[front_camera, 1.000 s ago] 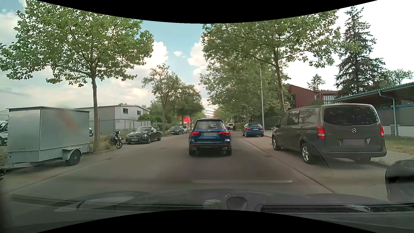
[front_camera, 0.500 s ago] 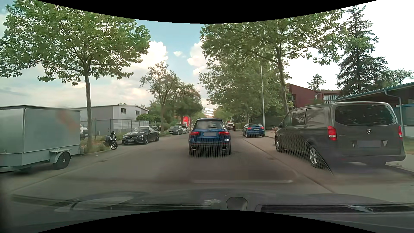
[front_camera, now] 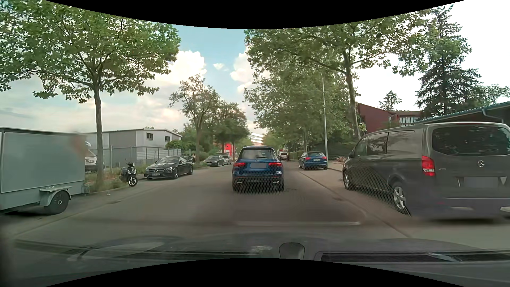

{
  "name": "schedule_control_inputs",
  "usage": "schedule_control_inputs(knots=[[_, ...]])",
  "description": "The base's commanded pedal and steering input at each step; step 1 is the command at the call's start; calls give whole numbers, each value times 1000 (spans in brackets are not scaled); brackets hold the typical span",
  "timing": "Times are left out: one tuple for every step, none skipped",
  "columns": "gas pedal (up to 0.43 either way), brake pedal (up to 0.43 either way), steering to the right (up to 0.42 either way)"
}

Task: Follow the waypoints while adhering to traffic rules and regulations

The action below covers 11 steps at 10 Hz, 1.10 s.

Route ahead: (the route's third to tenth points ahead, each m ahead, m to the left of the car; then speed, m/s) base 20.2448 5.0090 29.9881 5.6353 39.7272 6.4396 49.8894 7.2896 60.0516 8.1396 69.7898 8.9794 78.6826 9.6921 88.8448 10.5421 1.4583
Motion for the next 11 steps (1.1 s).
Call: schedule_control_inputs(knots=[[130,0,14],[157,0,11],[189,0,11],[197,0,11],[228,0,11],[240,0,11],[260,0,11],[260,0,11],[260,0,11],[220,0,11],[189,0,11]])
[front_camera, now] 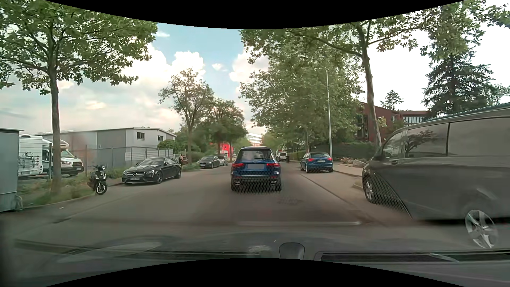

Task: Follow the waypoints while adhering to traffic rules and regulations

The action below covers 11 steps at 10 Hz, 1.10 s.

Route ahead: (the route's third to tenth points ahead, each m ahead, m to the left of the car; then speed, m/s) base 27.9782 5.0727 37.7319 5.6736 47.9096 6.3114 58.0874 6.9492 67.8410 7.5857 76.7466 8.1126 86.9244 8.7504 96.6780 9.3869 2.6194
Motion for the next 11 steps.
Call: schedule_control_inputs(knots=[[189,0,11],[189,0,11],[189,0,11],[189,0,9],[157,0,3],[138,0,0],[118,0,-3],[118,0,-11],[98,0,-19],[87,0,-19],[79,0,-18]])
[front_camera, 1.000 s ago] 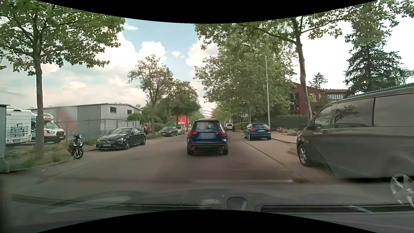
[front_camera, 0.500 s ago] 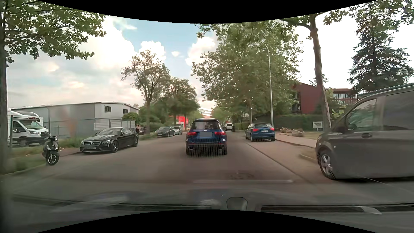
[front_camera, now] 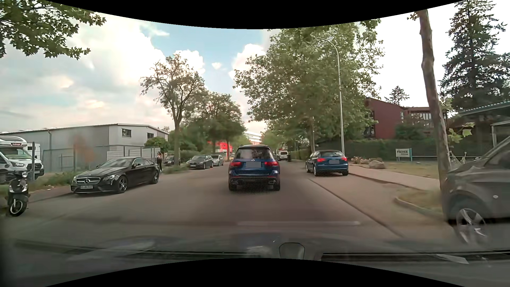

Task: Follow the waypoints while adhering to traffic rules and regulations

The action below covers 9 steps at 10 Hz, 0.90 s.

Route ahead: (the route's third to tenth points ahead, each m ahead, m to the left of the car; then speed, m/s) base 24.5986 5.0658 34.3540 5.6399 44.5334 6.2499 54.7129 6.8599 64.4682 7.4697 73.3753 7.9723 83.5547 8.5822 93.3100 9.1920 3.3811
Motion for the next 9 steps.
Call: schedule_control_inputs(knots=[[67,0,-18],[59,0,-19],[59,0,-23],[59,0,-24],[59,0,-20],[59,0,-11],[59,0,-11],[47,0,-11],[39,0,-11]])
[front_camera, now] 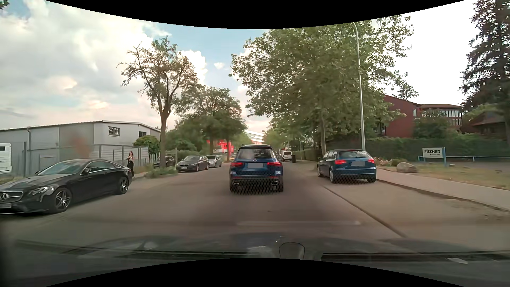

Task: Follow the waypoints while adhering to traffic rules and regulations

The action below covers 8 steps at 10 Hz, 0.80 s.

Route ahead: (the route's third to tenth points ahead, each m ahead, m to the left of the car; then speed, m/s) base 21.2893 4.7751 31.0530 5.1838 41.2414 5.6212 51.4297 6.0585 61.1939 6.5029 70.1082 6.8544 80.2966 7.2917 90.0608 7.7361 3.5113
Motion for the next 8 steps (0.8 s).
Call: schedule_control_inputs(knots=[[28,0,-11],[20,0,-11],[8,0,-11],[8,0,-11],[8,0,-14],[0,0,-17],[0,0,-17],[0,0,-14]])
